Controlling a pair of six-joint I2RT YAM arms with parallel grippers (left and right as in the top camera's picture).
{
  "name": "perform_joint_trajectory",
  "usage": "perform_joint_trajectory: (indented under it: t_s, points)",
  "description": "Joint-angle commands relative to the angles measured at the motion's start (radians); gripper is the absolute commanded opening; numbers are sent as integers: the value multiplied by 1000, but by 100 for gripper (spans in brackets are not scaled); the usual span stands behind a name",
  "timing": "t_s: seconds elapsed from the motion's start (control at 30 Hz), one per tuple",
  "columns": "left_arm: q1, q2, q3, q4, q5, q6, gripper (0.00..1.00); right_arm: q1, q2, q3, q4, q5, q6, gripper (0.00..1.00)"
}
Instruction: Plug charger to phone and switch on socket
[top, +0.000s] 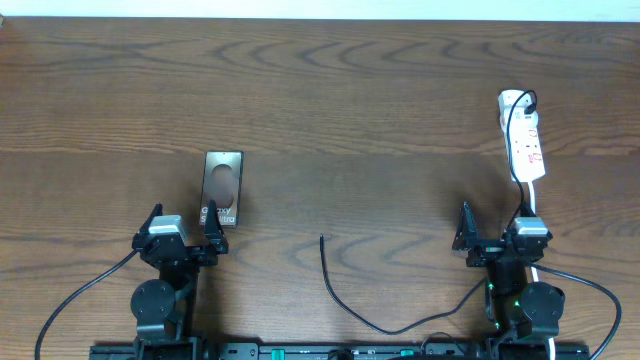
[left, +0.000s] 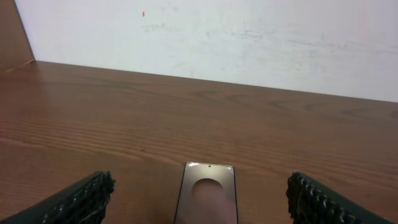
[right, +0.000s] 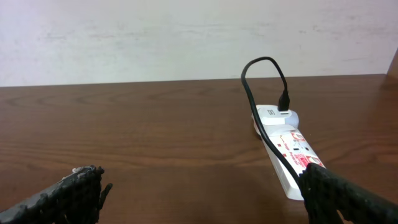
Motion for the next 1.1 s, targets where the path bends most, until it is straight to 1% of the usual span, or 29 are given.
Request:
perform_joint_trajectory:
  t_s: [0.0,0.4,0.53,0.63,0.73,0.9,1.0,1.07]
  points:
    - [4,-6,-15,-37,10,-12,91,9,-5,-1,-6,15,13,99]
    - [4,-6,-2,-31,17,-13,91,9,-4,-1,-6,15,13,99]
    - [4,10,63,-39,21,-12,91,9,-4,-1,-6,15,13,99]
    - [4,66,149,-51,21,-12,91,9,-4,-1,-6,15,13,99]
    - [4,175,272,-102,42,6,91,9,-3,-1,-6,15,13,99]
    - [4,469,568,-250,69,23,91,9,1,-1,-5,15,13,99]
    - [4,676,784,-408,68,44,91,9,1,-1,-5,15,13,99]
    - [4,832,953,-562,65,69,91,9,1,-1,-6,15,13,99]
